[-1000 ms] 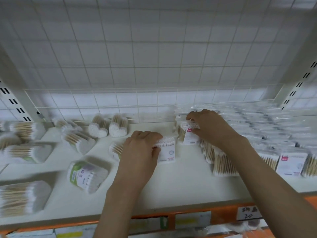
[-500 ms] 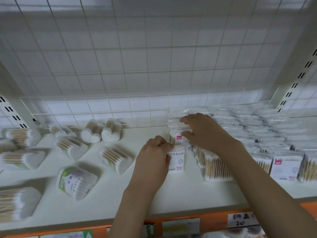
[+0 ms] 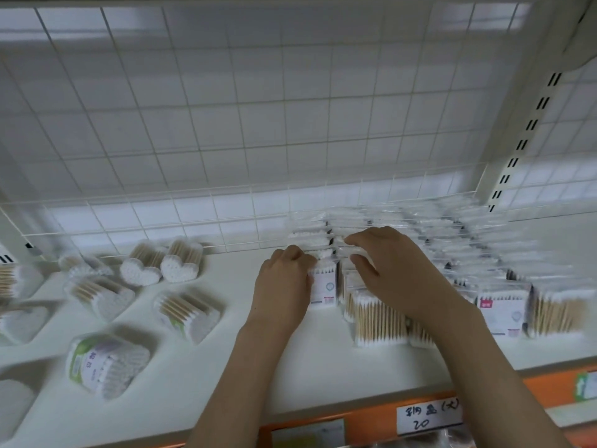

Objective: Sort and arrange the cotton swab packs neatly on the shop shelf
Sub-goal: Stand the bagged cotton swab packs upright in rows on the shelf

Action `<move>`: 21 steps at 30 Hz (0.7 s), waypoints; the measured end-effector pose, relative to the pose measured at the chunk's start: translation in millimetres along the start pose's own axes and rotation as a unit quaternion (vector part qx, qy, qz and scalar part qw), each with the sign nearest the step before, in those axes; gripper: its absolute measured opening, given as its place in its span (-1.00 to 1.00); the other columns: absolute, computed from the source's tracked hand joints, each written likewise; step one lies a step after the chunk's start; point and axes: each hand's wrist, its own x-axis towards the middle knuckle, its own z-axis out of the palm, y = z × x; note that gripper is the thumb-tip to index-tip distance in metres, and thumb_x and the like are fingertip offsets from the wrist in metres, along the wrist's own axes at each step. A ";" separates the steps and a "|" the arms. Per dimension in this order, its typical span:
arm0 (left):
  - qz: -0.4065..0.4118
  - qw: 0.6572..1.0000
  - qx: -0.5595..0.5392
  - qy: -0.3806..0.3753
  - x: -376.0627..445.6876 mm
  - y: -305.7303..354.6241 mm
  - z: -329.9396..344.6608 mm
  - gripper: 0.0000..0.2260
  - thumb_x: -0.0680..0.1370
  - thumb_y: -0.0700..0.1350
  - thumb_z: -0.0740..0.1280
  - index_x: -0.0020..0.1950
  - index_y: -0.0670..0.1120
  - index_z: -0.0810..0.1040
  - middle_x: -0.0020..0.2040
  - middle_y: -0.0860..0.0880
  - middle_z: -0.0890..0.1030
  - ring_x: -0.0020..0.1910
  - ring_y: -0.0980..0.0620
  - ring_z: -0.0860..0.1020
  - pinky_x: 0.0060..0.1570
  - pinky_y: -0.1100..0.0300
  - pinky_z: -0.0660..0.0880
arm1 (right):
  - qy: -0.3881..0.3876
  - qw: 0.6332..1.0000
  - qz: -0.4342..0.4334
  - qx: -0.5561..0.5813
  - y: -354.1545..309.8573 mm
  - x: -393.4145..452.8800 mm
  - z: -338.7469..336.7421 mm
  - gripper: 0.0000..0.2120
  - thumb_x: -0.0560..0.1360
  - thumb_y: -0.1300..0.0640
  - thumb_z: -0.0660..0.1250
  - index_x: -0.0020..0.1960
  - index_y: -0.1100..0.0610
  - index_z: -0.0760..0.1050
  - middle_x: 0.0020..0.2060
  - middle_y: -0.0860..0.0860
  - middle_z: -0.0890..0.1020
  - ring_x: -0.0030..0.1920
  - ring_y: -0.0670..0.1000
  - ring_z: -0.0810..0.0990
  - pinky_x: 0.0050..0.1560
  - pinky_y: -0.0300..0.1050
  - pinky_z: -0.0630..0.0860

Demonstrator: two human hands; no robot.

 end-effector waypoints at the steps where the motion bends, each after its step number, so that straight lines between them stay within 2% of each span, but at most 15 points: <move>1: 0.000 1.000 0.005 0.000 1.6 0.3 0.8 -0.73 0.52 -0.21 0.22 0.19 -0.03 0.53 0.11 0.00 0.50 0.08 -0.05 0.43 0.06 0.12 0.36 | 0.000 1.000 0.003 0.004 0.2 -2.2 0.6 -0.68 0.57 0.12 0.16 0.30 0.10 0.42 0.14 0.01 0.55 0.20 0.04 0.44 0.20 -0.13 0.35; 7: -0.009 1.000 0.028 0.006 2.9 1.3 2.8 -0.71 0.52 -0.17 0.22 0.22 0.02 0.50 0.14 0.05 0.49 0.14 -0.01 0.38 0.06 0.19 0.29 | 0.005 1.000 -0.001 0.024 -3.9 -10.4 6.6 -0.71 0.55 0.14 0.20 0.26 0.12 0.45 0.11 0.01 0.56 0.17 0.03 0.44 0.17 -0.17 0.32; 11: -0.023 0.999 0.029 0.019 -0.8 4.2 0.2 -0.59 0.52 -0.10 0.26 0.37 0.01 0.35 0.27 0.03 0.40 0.23 -0.01 0.34 0.13 0.18 0.23 | 0.013 1.000 -0.009 0.025 -8.4 -15.7 9.5 -0.71 0.54 0.12 0.22 0.25 0.10 0.46 0.11 -0.01 0.56 0.17 0.01 0.43 0.11 -0.26 0.22; 14: -0.028 0.999 0.036 0.029 -10.9 5.6 -4.4 -0.50 0.51 -0.01 0.28 0.43 0.01 0.26 0.33 0.01 0.33 0.29 -0.02 0.30 0.16 0.16 0.22 | 0.008 0.999 -0.014 0.043 -12.5 -20.5 13.1 -0.71 0.54 0.11 0.24 0.24 0.09 0.47 0.09 -0.02 0.57 0.16 0.00 0.44 0.13 -0.21 0.27; 18: -0.046 0.997 0.043 0.043 -31.4 6.7 -15.6 -0.53 0.52 0.02 0.29 0.40 -0.01 0.32 0.30 0.00 0.38 0.27 -0.05 0.33 0.14 0.12 0.25 | -0.005 0.997 -0.031 0.077 -22.6 -25.1 22.9 -0.72 0.53 0.14 0.26 0.23 0.11 0.49 0.09 -0.01 0.58 0.17 0.01 0.46 0.20 -0.12 0.34; 21: -0.066 0.996 0.040 0.049 -48.8 7.3 -27.4 -0.62 0.49 -0.05 0.35 0.29 -0.09 0.46 0.16 -0.06 0.52 0.19 -0.11 0.41 0.10 0.06 0.33 | -0.023 0.995 -0.050 0.081 -32.7 -24.9 34.4 -0.72 0.53 0.14 0.25 0.23 0.09 0.49 0.09 -0.02 0.57 0.16 0.01 0.46 0.20 -0.13 0.31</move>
